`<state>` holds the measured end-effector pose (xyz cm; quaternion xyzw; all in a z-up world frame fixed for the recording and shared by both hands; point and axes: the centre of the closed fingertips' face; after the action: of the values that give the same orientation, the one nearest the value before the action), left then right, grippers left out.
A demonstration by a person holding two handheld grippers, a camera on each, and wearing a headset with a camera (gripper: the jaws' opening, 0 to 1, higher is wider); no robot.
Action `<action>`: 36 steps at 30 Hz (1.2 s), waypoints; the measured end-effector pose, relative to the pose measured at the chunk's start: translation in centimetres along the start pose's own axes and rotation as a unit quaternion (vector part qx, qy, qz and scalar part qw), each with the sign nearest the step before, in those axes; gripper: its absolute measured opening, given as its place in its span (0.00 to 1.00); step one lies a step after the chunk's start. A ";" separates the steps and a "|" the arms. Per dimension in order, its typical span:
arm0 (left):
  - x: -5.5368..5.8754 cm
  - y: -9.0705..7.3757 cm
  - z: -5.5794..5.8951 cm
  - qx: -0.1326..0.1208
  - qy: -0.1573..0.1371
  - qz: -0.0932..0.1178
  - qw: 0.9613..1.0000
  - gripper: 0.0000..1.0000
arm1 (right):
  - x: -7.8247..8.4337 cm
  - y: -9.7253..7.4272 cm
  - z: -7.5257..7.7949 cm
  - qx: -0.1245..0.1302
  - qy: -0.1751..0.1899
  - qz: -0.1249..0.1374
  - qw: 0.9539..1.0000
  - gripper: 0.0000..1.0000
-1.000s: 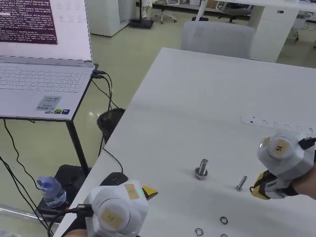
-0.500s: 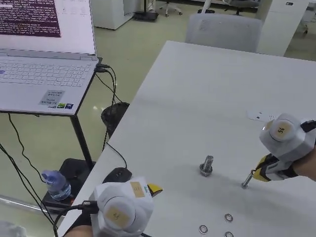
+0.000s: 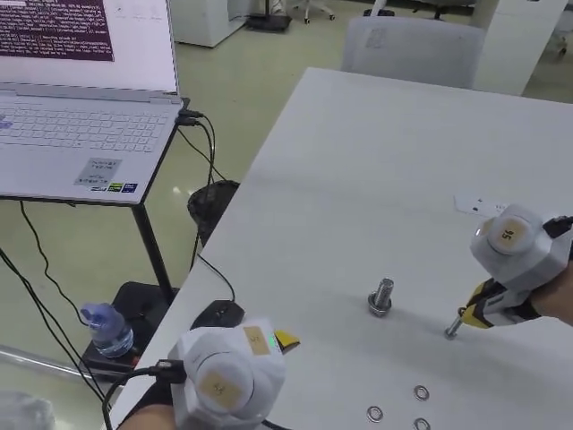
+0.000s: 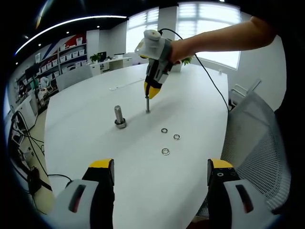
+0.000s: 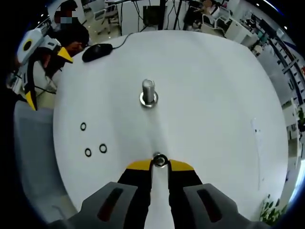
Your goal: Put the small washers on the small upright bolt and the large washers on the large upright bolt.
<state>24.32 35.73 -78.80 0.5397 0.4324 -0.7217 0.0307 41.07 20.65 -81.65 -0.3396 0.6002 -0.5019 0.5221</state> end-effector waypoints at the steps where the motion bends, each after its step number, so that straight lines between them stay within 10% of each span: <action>1: 0.1 0.0 0.0 0.001 0.000 -0.001 1.000 0.79 | 0.0 0.2 0.0 -0.002 0.000 -0.001 1.000 0.13; 36: 1.3 -1.0 -0.6 -0.003 -0.008 -0.009 1.000 0.77 | 0.9 5.0 -0.3 -0.020 -0.023 -0.037 0.999 0.13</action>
<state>23.76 37.26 -79.27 0.5301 0.4391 -0.7248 0.0297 41.16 21.22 -86.66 -0.3833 0.5853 -0.5007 0.5096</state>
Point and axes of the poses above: the centre of the closed fingertips' face, and the gripper's own axes: y roughly forward along the fingers, z roughly to its right, x roughly out of its underside, and after that the axes turned 2 degrees about -x, right-handed
